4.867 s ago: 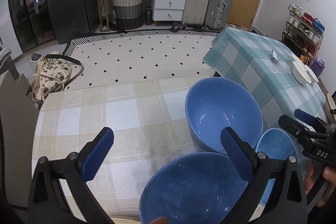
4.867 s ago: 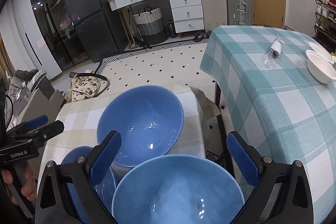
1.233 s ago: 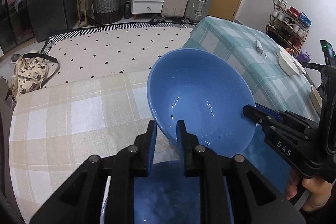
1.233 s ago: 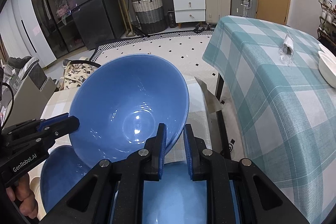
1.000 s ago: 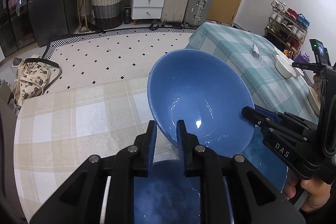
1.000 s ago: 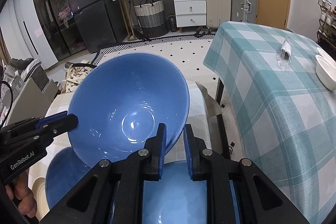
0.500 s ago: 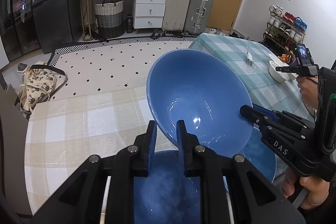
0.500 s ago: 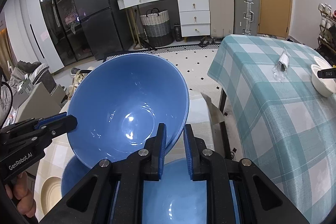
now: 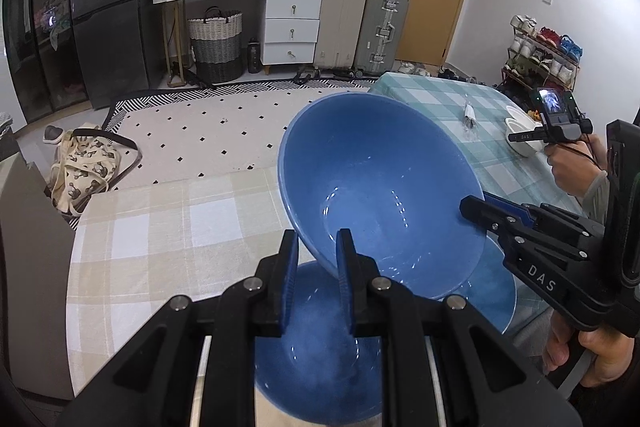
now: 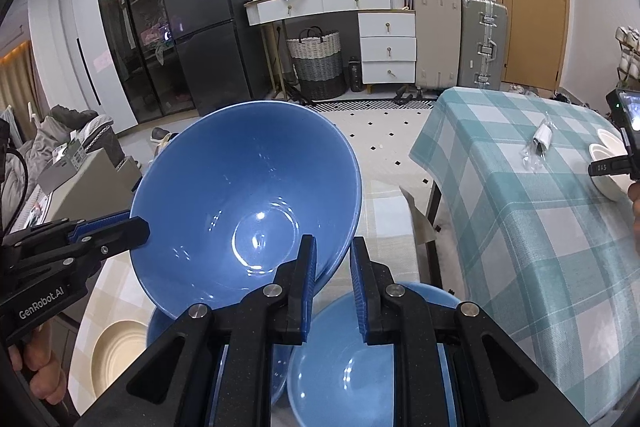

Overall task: Organize plates and bowls
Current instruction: 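Lift the large blue bowl off the table with both grippers, then carry and lower the large blue bowl beside the light blue bowl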

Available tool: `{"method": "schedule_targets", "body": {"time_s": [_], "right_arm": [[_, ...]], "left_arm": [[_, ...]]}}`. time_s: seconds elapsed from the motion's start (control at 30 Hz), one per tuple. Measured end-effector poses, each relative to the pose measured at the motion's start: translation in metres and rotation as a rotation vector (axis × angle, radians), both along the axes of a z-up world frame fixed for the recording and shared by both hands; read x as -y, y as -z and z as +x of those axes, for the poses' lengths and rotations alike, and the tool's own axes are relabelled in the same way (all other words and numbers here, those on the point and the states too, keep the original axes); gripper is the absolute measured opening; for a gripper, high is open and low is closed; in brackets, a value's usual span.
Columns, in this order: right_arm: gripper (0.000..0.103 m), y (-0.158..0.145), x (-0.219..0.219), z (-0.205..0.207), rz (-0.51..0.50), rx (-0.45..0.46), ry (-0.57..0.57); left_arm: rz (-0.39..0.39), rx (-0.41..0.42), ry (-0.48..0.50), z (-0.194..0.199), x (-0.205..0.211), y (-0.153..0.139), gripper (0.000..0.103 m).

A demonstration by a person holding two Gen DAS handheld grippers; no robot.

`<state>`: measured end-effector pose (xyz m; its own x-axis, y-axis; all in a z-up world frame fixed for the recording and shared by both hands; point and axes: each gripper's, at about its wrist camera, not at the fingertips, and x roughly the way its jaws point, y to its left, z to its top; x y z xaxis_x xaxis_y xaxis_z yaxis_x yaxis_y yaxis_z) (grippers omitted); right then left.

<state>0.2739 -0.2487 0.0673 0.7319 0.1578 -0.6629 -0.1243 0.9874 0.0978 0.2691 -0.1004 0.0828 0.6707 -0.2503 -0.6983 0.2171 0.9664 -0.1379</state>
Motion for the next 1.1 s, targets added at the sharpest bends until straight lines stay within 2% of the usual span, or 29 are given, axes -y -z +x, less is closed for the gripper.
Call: {"method": "schedule_targets", "body": {"time_s": [0.53,1.1], "right_arm": [[0.019,-0.006,-0.032,-0.047,-0.010,-0.006,-0.081],[0.020,0.015,-0.060,-0.071,-0.049,-0.056,-0.165]], "left_arm": [[0.008,0.002,-0.041,-0.038,-0.024,0.005,0.017],[0.026,-0.017,-0.081,-0.059,-0.046,0.020,0.017]]}}
